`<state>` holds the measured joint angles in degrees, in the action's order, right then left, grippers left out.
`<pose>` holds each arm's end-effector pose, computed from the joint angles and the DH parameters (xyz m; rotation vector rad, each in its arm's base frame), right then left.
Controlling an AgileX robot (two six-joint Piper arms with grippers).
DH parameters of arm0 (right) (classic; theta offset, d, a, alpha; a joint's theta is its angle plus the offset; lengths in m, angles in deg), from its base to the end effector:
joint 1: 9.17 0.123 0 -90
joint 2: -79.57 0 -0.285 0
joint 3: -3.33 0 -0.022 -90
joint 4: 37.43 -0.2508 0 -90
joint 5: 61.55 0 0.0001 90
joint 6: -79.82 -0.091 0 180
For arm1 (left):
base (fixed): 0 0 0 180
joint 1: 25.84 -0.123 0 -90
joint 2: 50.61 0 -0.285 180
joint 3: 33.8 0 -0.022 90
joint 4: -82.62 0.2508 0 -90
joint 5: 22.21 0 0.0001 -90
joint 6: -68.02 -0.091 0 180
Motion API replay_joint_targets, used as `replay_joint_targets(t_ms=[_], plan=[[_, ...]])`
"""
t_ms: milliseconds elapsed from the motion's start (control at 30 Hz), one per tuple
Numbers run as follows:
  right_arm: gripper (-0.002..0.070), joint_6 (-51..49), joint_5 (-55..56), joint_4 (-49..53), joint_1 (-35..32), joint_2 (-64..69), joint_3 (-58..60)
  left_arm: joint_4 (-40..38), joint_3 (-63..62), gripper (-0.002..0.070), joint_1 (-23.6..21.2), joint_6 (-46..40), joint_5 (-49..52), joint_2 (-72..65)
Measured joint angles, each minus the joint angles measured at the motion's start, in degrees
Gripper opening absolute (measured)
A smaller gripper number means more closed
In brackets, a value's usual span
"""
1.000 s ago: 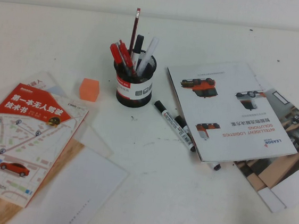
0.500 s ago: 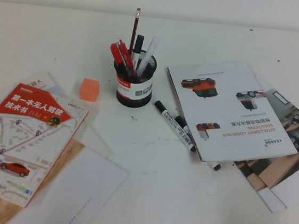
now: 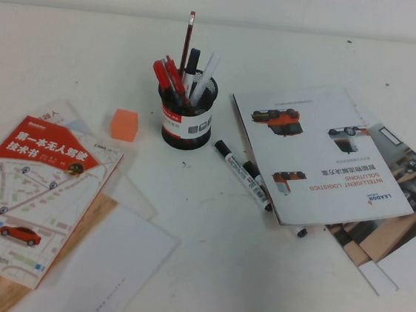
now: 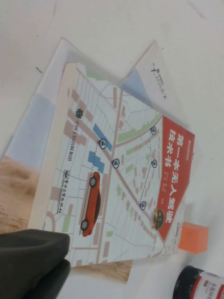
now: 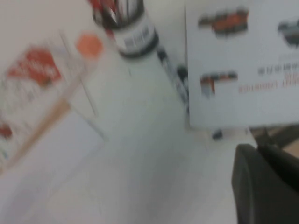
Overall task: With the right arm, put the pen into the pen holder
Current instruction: Pick up the pen on the table
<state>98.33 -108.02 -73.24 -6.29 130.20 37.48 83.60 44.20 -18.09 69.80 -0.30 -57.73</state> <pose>0.1321 0.0453 0.3404 -0.1541 2.1732 0.5850 0.0518 -0.0065 0.1748 0.1077 1.8660 -0.0980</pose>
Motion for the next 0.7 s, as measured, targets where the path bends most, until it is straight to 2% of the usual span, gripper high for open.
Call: replay_joint_targets(t_ms=[267, 500, 700], plan=[[-0.0020, 0.40, -14.94, 9.23, 1.02, 21.98, -14.45, 0.00, 0.00, -0.0003, 0.00, 0.00, 0.00, 0.00], [-0.0020, -3.03, -19.05, 21.43, 10.88, 34.02, -22.75, 0.00, 0.00, -0.0003, 0.00, 0.00, 0.00, 0.00], [-0.0020, -3.41, -19.87, 23.12, 17.33, 44.71, -29.10, 0.00, 0.00, -0.0003, 0.00, 0.00, 0.00, 0.00]])
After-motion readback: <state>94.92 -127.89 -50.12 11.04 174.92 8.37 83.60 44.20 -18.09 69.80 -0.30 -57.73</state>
